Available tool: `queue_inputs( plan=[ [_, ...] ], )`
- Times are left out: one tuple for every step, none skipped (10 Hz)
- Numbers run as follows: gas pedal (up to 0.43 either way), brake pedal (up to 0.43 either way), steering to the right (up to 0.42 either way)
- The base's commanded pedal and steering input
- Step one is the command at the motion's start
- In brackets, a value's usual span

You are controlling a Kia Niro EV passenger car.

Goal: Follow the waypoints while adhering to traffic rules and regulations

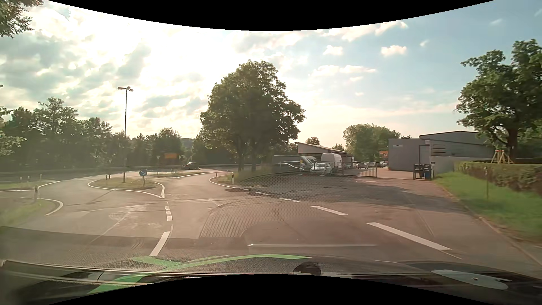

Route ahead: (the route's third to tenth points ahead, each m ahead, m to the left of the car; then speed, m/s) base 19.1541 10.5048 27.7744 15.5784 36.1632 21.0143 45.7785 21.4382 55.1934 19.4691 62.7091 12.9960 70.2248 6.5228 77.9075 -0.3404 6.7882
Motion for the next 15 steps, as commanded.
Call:
queue_inputs(
  plan=[
    [0.0,0.0,-0.165],
    [0.0,0.0,-0.164],
    [0.0,0.0,-0.165],
    [0.0,0.0,-0.164],
    [0.0,0.0,-0.164],
    [0.0,0.0,-0.162],
    [0.0,0.0,-0.161],
    [0.0,0.0,-0.158],
    [0.0,0.0,-0.156],
    [0.0,0.0,-0.153],
    [0.039,0.0,-0.148],
    [0.047,0.0,-0.145],
    [0.047,0.0,-0.143],
    [0.047,0.0,-0.136],
    [0.047,0.0,-0.129]
  ],
)
